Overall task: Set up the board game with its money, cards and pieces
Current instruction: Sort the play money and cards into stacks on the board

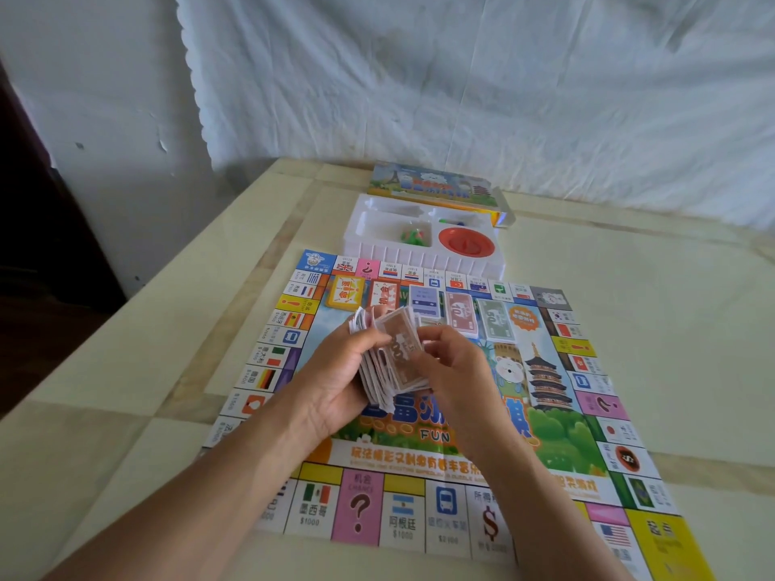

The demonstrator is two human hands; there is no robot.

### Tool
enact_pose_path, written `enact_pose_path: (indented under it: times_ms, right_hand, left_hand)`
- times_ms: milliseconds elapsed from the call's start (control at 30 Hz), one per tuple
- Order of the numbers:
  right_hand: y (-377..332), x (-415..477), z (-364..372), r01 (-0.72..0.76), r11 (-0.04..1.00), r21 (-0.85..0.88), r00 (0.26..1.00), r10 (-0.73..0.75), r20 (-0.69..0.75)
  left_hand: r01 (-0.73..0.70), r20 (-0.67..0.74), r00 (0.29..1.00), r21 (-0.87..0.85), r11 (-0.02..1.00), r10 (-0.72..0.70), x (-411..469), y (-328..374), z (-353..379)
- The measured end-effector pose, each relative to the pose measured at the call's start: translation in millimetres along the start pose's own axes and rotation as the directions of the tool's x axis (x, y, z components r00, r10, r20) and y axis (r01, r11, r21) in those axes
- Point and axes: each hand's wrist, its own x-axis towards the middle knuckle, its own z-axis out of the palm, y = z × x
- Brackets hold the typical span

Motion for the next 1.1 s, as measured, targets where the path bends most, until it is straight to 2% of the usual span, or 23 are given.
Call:
enact_pose_path:
  times_ms: [100,200,300,400,467,533,833,1033,1100]
  right_hand:
    - [0,-3,6,0.156,0.981,-0.118,0.984,-0.144,0.103]
    - [-2,-6,11,0.194,0.956,-0.222,0.969,-0.152,0.193]
    - [-4,-5,7,0.099,0.992,-0.073,0.987,-0.088,0.138]
    - [-4,-1,-2,-0.037,0.994,0.099,0.997,0.03,0.065]
    - [-5,-1,-7,-0.09,0.972,0.219,0.994,0.074,0.08]
    - [-5,-1,-9,-0.098,0.96,0.263,0.992,0.074,0.098]
    - [-4,-1,-9,-0.084,0.971,0.225,0.991,0.058,0.121]
    - [2,1,-4,-0.032,0.993,0.115,0.995,0.021,0.098]
    - [4,1,-1,-0.011,0.996,0.084,0.995,0.002,0.102]
  left_hand:
    - [0.0,0.013,1.0,0.044,0.999,0.0,-3,-1,3]
    - [0.019,-0.028,0.999,0.041,0.999,-0.018,-2,-1,3]
    - [0.069,-0.02,0.997,0.013,0.998,-0.069,-3,2,3]
    - [0.056,0.019,0.998,-0.01,0.998,-0.055,-4,5,3]
    - [0.052,0.043,0.998,-0.027,0.998,-0.05,-4,6,3]
    - [0.047,0.054,0.998,-0.035,0.998,-0.045,-3,6,1]
    - [0.01,0.087,0.996,-0.031,0.999,-0.007,-4,5,1]
    - [-0.045,0.068,0.997,0.047,0.998,0.042,-3,4,3]
    - [-0.077,0.021,0.997,0.074,0.994,0.075,-2,1,3]
